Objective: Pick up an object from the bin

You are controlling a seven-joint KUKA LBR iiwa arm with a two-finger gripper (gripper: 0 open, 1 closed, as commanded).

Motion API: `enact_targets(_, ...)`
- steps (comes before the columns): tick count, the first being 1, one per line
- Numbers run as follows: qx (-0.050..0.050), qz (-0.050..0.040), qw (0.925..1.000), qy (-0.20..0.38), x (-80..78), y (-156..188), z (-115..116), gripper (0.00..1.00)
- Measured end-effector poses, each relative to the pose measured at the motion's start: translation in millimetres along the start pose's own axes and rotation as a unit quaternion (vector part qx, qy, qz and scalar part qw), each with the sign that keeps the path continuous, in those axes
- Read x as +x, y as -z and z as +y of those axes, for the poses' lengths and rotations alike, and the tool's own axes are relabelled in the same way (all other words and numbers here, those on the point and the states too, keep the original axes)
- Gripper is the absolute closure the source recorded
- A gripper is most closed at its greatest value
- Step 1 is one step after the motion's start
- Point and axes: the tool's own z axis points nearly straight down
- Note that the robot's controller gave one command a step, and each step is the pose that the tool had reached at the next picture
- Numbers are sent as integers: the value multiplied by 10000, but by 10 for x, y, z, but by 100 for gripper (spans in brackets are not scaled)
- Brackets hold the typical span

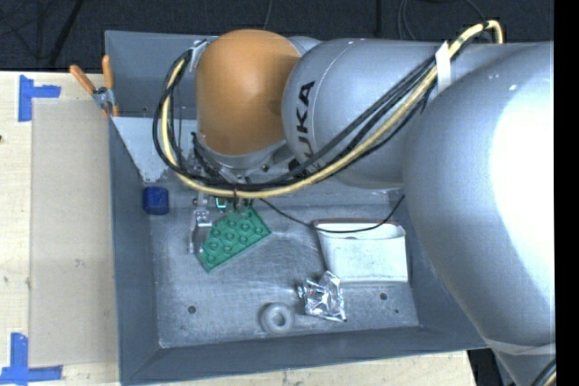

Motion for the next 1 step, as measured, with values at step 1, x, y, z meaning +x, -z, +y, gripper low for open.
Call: enact_targets(1, -20, -70, 9829, 1839, -4, -871, -798, 0)
